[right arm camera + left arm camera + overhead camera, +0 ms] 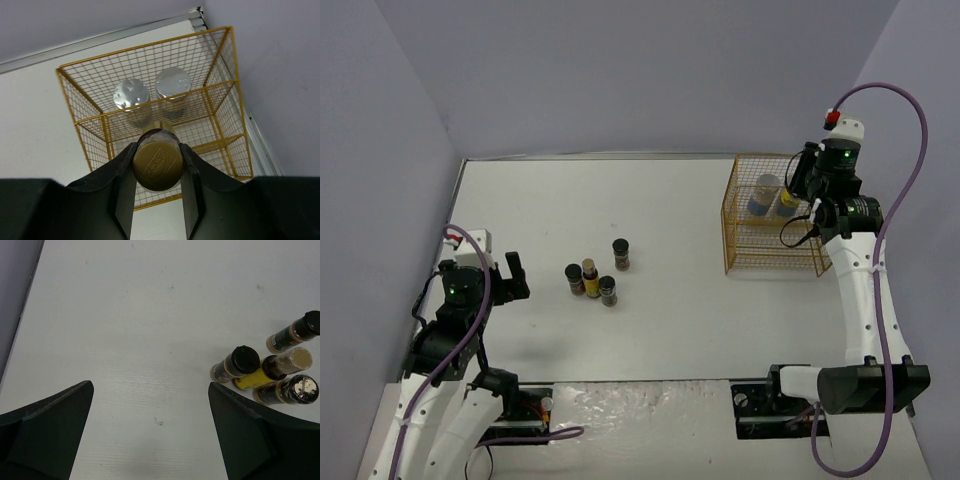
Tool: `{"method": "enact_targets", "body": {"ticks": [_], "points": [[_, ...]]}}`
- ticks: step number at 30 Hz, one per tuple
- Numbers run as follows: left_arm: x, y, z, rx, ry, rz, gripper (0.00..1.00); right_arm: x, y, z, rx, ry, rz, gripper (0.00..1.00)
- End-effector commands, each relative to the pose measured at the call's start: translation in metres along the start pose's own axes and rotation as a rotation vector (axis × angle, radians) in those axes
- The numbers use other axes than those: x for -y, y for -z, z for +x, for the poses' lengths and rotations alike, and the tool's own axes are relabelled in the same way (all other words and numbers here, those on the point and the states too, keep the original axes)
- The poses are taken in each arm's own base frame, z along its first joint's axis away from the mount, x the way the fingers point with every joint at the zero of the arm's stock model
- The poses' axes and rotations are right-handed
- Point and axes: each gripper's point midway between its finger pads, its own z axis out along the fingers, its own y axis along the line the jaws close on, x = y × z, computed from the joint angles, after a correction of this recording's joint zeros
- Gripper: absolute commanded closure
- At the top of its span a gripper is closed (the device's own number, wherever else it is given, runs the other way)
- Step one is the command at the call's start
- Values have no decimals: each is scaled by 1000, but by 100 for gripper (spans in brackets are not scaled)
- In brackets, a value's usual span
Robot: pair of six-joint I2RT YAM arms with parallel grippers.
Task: Organize the condiment bottles
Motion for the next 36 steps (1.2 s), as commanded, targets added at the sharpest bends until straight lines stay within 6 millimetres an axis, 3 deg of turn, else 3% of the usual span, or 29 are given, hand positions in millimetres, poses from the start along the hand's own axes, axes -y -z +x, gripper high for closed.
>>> {"method": "enact_targets", "body": {"ticks": [1,12,24,28,32,36], "points": [[5,-1,-24,75,16,15,3,21,-8,-32,107,-90,73,100],[4,4,-28,102,25,18,3,50,-65,-8,119,-109,143,100],[4,4,-28,102,24,19,3,56,-134,56,-35,-92,111,97],[3,4,-27,101,23,18,3,59,-148,73,-81,-112,128,88],[3,4,-27,100,23,16,3,60,-150,78,-100,-118,142,66],[3,4,-27,99,23,13,3,59,-140,77,-135,-122,139,46]]}}
